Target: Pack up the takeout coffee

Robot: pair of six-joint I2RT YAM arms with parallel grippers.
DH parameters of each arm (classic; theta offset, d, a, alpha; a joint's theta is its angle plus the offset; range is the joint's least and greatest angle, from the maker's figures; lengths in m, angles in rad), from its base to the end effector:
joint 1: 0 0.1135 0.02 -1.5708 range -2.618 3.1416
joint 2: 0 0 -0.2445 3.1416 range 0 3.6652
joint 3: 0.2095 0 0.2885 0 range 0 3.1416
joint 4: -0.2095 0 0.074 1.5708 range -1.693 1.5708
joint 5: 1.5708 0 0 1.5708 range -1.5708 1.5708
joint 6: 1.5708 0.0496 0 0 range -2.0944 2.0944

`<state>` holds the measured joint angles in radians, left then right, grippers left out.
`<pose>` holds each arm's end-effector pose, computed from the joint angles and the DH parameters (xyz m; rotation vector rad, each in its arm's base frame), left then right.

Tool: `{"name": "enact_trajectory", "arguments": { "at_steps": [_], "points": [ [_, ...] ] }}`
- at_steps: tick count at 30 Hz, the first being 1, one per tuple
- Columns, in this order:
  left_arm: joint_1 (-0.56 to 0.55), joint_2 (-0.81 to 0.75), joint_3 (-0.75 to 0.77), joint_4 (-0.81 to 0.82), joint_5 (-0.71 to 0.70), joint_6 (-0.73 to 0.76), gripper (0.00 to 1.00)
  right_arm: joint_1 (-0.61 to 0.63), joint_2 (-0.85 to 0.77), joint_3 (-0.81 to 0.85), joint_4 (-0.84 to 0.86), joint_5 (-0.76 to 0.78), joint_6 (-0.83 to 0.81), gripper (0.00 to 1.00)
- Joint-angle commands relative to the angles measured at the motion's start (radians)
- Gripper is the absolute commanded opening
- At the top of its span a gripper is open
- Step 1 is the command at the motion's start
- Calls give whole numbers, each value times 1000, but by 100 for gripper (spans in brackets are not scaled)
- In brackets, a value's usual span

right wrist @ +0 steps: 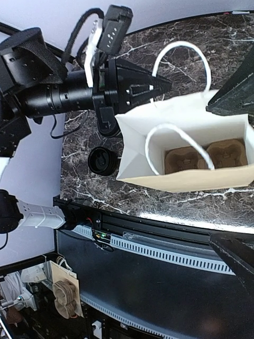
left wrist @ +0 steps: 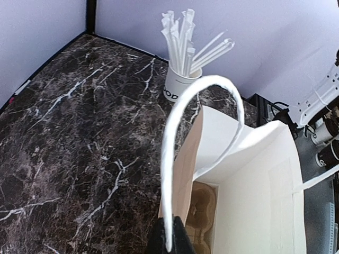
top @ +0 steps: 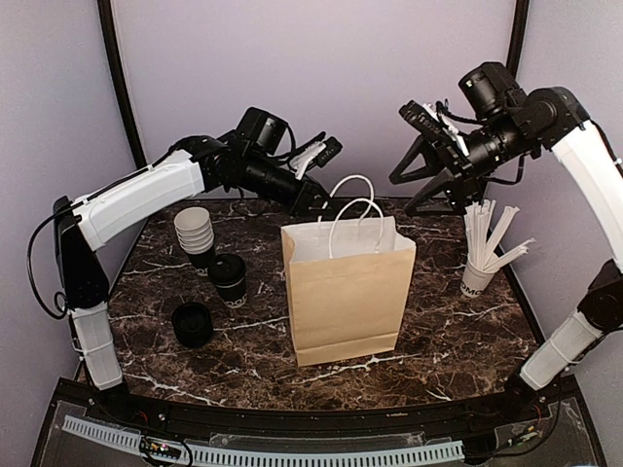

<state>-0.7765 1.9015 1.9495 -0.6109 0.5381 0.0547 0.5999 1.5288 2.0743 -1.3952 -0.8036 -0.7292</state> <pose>0.3224 -0.3524 0.3560 1.1851 1.8633 -0.9883 0.2204 0.1940 0.4741 -1.6589 1.5374 0.8925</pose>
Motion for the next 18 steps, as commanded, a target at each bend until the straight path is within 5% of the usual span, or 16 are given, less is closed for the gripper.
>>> {"name": "enact_trajectory", "arguments": {
  "at_steps": [1, 9, 11, 14, 18],
  "points": [
    [9, -75, -57, 84, -105, -39, 0, 48, 40, -41, 68, 78, 60, 75],
    [22, -76, -56, 110, -104, -84, 9, 82, 118, -86, 115, 80, 126, 59],
    [23, -75, -59, 120, -92, -95, 11, 82, 130, -78, 126, 93, 142, 44],
    [24, -74, -57, 144, -70, -111, 1, 83, 138, -37, 142, 105, 154, 1],
    [24, -79, -44, 186, -56, -131, 0, 82, 155, 39, 166, 116, 179, 0]
  ]
}}
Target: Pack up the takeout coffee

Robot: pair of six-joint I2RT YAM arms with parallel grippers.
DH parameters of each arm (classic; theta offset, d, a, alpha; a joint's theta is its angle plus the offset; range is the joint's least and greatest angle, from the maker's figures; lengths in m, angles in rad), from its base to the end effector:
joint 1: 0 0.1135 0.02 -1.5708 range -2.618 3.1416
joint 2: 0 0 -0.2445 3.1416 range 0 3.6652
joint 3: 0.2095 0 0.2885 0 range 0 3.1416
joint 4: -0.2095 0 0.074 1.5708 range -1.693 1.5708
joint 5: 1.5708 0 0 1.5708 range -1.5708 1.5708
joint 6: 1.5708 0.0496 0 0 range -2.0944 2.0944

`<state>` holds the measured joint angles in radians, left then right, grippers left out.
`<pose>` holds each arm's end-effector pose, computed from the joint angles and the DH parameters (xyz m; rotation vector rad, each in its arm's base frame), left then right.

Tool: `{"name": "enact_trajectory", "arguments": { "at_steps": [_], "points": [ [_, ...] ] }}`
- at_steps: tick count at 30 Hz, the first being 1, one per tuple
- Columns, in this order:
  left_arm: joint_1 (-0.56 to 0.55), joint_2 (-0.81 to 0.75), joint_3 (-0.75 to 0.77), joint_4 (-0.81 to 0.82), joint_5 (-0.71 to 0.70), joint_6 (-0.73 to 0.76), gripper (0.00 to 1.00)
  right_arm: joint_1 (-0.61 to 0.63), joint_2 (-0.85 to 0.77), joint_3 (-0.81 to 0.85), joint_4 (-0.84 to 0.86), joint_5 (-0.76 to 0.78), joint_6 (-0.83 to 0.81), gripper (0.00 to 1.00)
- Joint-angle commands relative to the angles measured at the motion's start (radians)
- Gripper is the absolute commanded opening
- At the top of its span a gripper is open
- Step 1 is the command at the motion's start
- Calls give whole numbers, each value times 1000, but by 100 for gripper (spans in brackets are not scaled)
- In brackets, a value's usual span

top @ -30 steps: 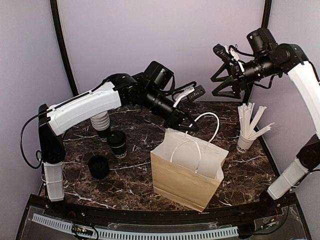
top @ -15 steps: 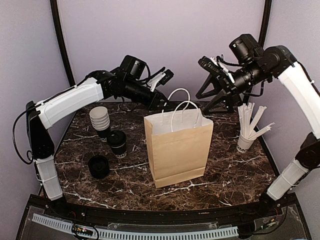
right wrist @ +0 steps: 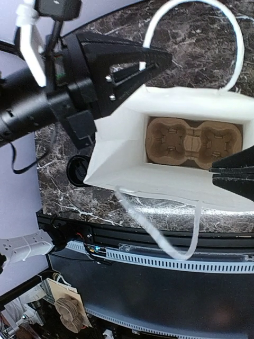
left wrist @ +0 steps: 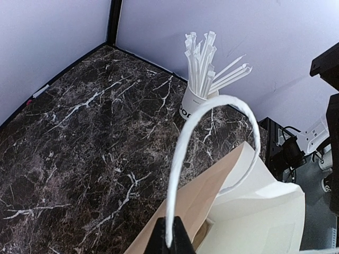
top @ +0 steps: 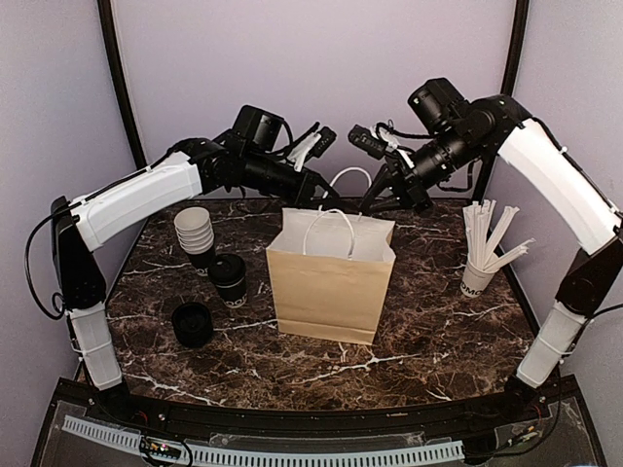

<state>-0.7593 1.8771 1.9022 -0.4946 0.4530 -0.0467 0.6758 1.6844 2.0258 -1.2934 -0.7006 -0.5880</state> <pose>0.3333 -0.3462 0.3600 1.0142 1.8704 -0.9539 0.2597 0.2492 0.4163 -1.6502 1.7779 0.9132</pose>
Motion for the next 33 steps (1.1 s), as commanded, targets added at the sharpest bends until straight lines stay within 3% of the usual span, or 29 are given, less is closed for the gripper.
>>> {"name": "enact_trajectory", "arguments": {
  "at_steps": [1, 2, 4, 6, 13, 15, 25, 28, 30, 33],
  "points": [
    [9, -55, 7, 72, 23, -31, 0, 7, 6, 100, 62, 13, 43, 0],
    [11, -55, 14, 73, 16, -32, 0, 7, 9, 104, 59, 11, 49, 5],
    [17, -54, 16, 74, 14, -36, 0, 7, 5, 95, 51, -2, 49, 46],
    [21, -53, 16, 72, 3, -44, 0, 8, 2, 83, 29, -31, 42, 68],
    [34, -54, 4, 66, -90, -95, 0, 30, 2, 41, -14, -93, 10, 96],
    [36, -57, -4, 74, -106, -113, 0, 38, 12, 17, 24, -68, 55, 99],
    [42, -72, -26, 68, -177, -149, 0, 49, 46, -14, 248, -73, 148, 98],
    [45, -81, -42, 71, -189, -153, 0, 51, 83, 18, 286, -48, 194, 75],
    [47, -89, -50, 73, -194, -154, 0, 51, 94, 34, 290, -31, 193, 53],
    [49, -104, -57, 76, -193, -151, 0, 50, 96, 67, 282, -27, 180, 3]
  ]
}}
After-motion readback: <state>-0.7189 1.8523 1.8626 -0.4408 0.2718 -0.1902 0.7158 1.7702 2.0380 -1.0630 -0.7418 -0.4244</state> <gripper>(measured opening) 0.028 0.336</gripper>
